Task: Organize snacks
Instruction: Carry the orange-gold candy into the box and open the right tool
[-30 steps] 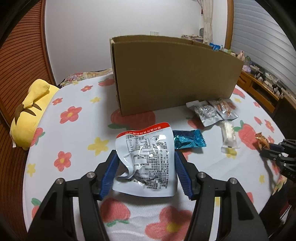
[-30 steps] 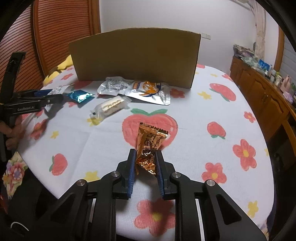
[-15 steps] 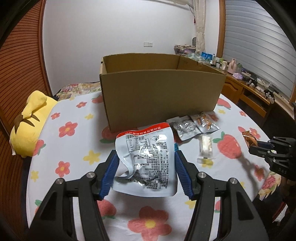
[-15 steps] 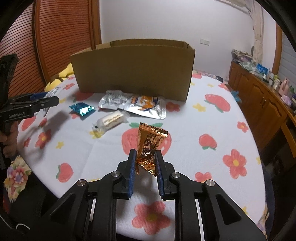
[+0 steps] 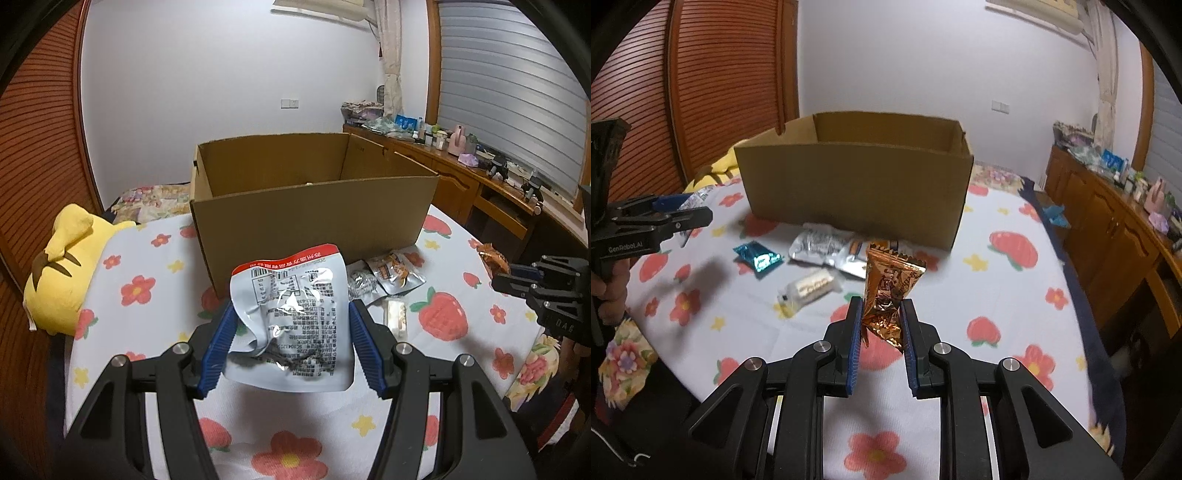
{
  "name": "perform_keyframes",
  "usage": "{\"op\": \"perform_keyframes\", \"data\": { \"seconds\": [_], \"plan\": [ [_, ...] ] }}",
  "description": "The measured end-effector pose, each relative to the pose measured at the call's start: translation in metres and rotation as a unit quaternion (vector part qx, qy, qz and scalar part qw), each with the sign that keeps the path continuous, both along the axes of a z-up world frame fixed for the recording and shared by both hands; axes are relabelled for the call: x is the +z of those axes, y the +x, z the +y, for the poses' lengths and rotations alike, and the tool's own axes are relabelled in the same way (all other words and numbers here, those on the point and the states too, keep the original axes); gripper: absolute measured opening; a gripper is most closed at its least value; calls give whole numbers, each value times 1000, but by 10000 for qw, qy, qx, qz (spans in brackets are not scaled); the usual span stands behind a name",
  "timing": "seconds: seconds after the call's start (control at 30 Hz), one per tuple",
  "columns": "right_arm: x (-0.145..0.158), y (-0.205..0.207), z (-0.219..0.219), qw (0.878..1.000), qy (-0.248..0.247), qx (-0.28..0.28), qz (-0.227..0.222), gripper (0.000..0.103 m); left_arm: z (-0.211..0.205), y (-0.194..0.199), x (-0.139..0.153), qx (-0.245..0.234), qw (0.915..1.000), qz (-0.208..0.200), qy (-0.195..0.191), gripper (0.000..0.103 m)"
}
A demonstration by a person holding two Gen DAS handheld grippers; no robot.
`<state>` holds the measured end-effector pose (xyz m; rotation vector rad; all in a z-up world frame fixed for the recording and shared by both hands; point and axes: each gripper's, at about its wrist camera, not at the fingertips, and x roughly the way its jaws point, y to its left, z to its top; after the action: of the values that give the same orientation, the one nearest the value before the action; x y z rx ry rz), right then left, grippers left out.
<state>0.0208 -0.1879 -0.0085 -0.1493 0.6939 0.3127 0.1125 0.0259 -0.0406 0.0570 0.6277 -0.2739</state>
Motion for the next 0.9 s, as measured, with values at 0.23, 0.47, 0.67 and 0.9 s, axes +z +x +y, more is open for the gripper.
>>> {"op": "perform_keyframes", "data": {
  "seconds": [0.23,0.47,0.67,0.9],
  "plan": [
    [17,5,4,9998,-57,112,-178,18,-3,6,13,-22,9999,-101,47,61],
    [35,13,9,9991,-105,233,-348,18,0,11,31,22,9997,-222,60,61],
    [49,26,10,9981,7,330,-511,18,2,22,48,26,9993,-361,123,61],
    [66,57,15,9964,56,506,-685,18,1,48,57,29,9991,-406,113,61]
  ]
}}
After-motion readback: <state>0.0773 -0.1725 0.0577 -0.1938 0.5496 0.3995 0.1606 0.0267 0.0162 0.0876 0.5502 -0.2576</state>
